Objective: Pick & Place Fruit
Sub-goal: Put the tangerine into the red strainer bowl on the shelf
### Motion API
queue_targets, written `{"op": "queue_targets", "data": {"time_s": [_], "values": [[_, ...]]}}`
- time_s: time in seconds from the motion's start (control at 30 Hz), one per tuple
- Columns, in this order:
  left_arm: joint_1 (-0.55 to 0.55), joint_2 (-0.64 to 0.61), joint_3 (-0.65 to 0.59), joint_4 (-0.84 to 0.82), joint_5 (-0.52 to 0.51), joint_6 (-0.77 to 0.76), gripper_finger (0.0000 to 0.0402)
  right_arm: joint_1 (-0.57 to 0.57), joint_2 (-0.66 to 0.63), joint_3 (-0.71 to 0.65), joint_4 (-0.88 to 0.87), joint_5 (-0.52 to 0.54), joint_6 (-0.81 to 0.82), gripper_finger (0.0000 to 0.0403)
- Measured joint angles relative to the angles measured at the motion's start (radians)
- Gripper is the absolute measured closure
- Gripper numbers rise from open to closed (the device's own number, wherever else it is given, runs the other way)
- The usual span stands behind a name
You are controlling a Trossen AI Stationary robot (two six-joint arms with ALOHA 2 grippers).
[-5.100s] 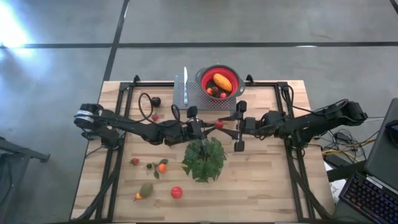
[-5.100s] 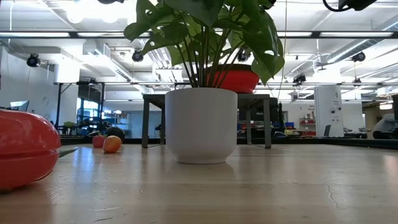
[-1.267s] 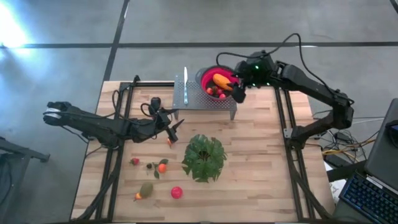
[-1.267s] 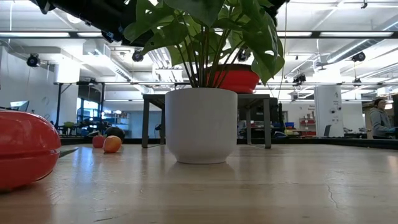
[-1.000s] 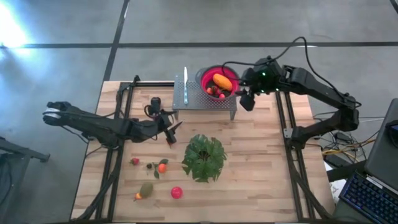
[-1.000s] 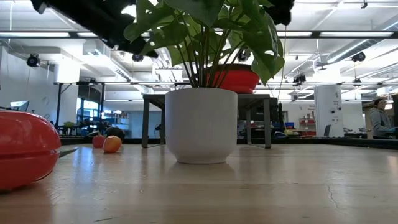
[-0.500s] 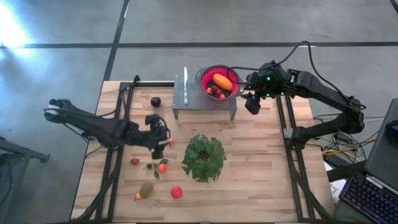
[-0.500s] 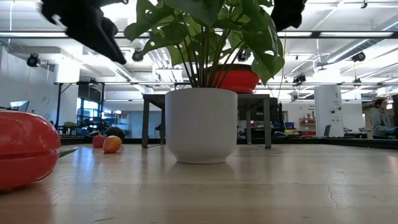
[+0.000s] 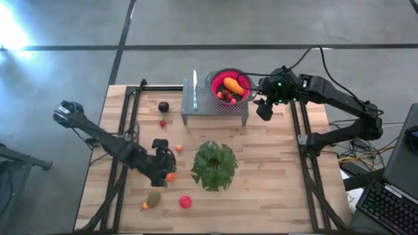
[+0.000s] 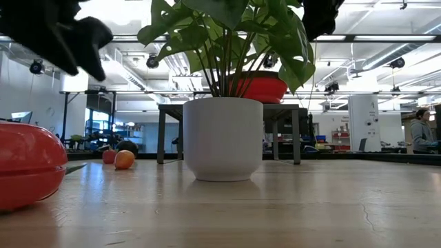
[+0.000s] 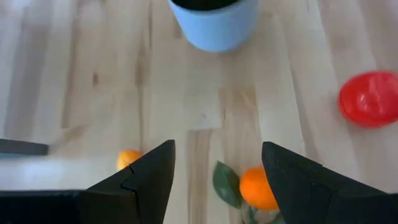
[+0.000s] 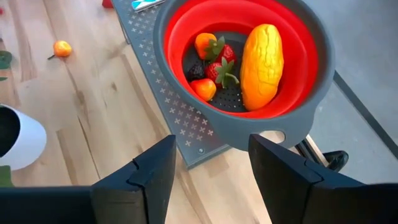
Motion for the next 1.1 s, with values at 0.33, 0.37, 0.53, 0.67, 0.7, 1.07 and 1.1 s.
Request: {"op": "queue_targets", "data": {"time_s": [0.33,0.37,0.53,0.67,0.7,1.07,1.1], "values": [[-0.034,0.179,-0.001,-0.001,0.118,-0.064,0.0156,0.000,0.000,0.000,0.000,0.000,0.002,0.0225],[-0.033,0.192,-0.001,-0.001,0.118,-0.070,0.0156,0.000,0.000,0.000,0.000,0.000,0.003,0.0227],[-0.033,0.238,-0.001,-0.008,0.136,-0.092,0.0156,0.000,0.000,0.000,0.005,0.000,0.003,0.0233],[-0.033,0.257,-0.001,-0.009,0.171,-0.115,0.0156,0.000,0.000,0.000,0.006,0.000,0.003,0.0227],[-0.033,0.261,-0.001,-0.009,0.172,-0.116,0.0156,0.000,0.000,0.000,0.006,0.000,0.003,0.0224],[-0.033,0.320,-0.001,-0.004,0.180,-0.110,0.0156,0.000,0.000,0.000,0.008,0.000,0.006,0.0204],[-0.033,0.327,-0.001,0.001,0.180,-0.107,0.0156,0.000,0.000,0.000,0.009,0.000,0.007,0.0205]]}}
